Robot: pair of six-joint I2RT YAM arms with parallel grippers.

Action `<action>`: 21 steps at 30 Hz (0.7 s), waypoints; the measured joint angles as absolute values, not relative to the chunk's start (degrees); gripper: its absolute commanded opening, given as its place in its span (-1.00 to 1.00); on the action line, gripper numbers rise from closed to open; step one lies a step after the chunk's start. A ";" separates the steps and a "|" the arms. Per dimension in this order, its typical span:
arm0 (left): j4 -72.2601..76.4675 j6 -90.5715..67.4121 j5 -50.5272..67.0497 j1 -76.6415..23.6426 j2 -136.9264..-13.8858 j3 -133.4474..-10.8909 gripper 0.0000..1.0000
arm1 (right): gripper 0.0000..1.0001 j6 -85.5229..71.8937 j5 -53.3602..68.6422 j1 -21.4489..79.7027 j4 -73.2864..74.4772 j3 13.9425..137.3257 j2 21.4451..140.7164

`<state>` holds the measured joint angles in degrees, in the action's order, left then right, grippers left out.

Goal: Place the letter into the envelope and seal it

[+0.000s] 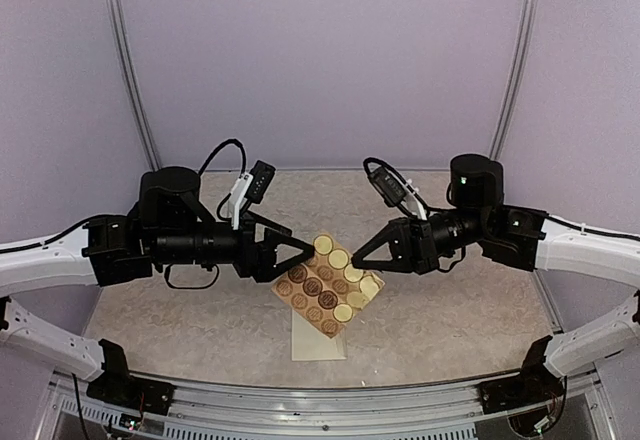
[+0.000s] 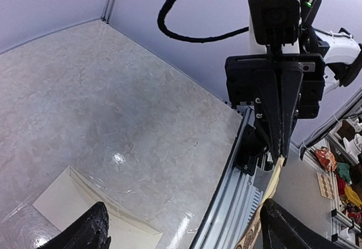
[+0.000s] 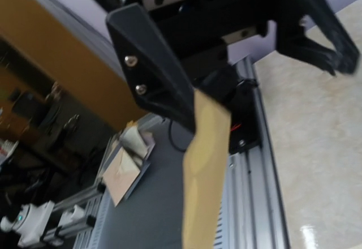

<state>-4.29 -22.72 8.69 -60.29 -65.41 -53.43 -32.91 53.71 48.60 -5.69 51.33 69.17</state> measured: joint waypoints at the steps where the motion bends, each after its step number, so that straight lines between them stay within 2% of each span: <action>1: -5.10 -22.26 10.15 -60.31 -65.41 -53.63 0.58 | -1.00 -32.27 54.06 49.34 -5.17 52.07 70.02; 3: -5.78 -21.80 12.86 -60.36 -65.39 -53.71 0.34 | -1.00 -31.16 54.33 50.22 -4.08 53.28 71.55; 6: -5.89 -21.34 16.69 -60.51 -65.17 -53.71 0.15 | -1.00 -30.09 54.41 50.63 -2.74 54.17 73.03; 13: -3.68 -22.26 21.85 -60.99 -63.94 -51.90 0.20 | -1.00 -29.36 54.19 50.78 -1.89 54.70 73.38; 16: -3.46 -22.48 21.93 -61.60 -64.16 -51.20 0.11 | -1.00 -29.39 54.17 50.78 -1.89 54.70 73.38; 17: -3.42 -22.50 22.00 -61.78 -64.34 -51.11 0.03 | -1.00 -29.41 54.17 50.78 -1.89 54.70 73.38; 21: -2.76 -22.87 22.48 -62.41 -65.34 -51.03 -0.79 | -1.00 -29.41 53.98 50.78 -1.89 54.70 73.38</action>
<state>-2.76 -22.87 22.48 -62.41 -65.34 -51.03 -29.41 53.98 50.78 -1.89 54.70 73.38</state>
